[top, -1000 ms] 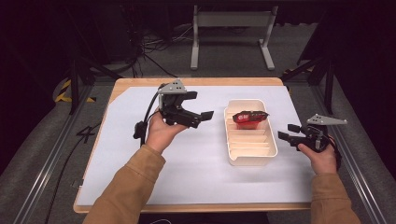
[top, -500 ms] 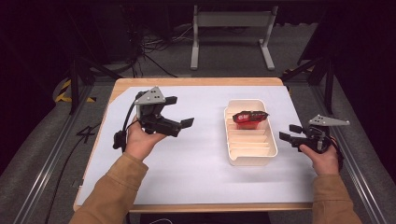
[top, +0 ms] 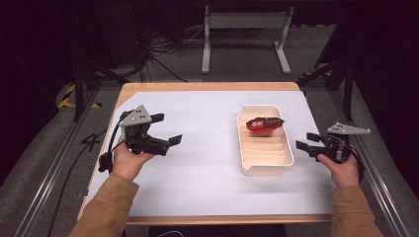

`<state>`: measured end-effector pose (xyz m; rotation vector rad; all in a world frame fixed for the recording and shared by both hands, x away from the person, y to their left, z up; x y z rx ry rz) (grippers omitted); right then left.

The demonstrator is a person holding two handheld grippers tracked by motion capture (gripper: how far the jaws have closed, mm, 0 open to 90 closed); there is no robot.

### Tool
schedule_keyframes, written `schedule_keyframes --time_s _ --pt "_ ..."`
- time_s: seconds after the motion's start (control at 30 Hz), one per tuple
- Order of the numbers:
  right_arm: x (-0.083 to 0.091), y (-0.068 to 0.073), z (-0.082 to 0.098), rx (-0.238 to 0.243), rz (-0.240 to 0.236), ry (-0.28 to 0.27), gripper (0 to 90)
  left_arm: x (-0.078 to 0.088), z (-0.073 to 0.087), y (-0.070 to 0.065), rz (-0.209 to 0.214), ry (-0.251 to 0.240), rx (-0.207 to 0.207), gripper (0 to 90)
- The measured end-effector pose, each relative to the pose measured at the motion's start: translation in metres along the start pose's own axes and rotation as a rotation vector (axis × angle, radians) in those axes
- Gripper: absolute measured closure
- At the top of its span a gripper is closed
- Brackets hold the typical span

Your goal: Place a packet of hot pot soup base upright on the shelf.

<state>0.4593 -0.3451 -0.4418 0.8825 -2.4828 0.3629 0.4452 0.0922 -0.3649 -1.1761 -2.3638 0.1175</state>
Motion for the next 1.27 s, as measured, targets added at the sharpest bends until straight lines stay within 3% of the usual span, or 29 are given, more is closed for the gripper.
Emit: schedule_keyframes --time_s 0.03,0.13,0.53,0.67,0.8,1.1,1.27 --pt "0.001 0.000 0.000 -0.001 0.000 -0.005 34.1 0.002 0.003 0.002 0.003 -0.011 0.023 4.0" --pt "0.001 -0.001 0.001 -0.003 0.002 -0.004 34.1 0.007 0.010 0.010 -0.015 -0.031 0.033 4.4" --pt "-0.001 -0.002 0.005 -0.011 -0.002 0.005 33.5 0.008 0.051 0.040 -0.086 -0.019 0.094 4.7" --pt "-0.001 -0.002 0.006 -0.009 -0.003 0.005 33.5 0.011 0.066 0.048 -0.098 -0.029 0.090 4.9" --pt "-0.003 -0.001 0.008 -0.007 -0.004 0.010 33.4 0.012 0.078 0.057 -0.143 -0.011 0.035 4.9" --pt "-0.009 -0.001 0.015 -0.005 -0.013 0.030 32.7 -0.002 0.106 0.074 -0.200 0.063 0.066 4.8" --pt "-0.011 -0.001 0.015 -0.002 -0.017 0.032 32.7 -0.001 0.104 0.071 -0.192 0.025 0.083 5.5"
Point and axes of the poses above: each handheld gripper's, and its own axes: x roughly backward along the jaws, z roughly out of its underside, y roughly to its left, the point moved 10 cm from there along -x, roughly forward along the jaws, and after that the axes turned 14 degrees about x, right-handed, at the moved point
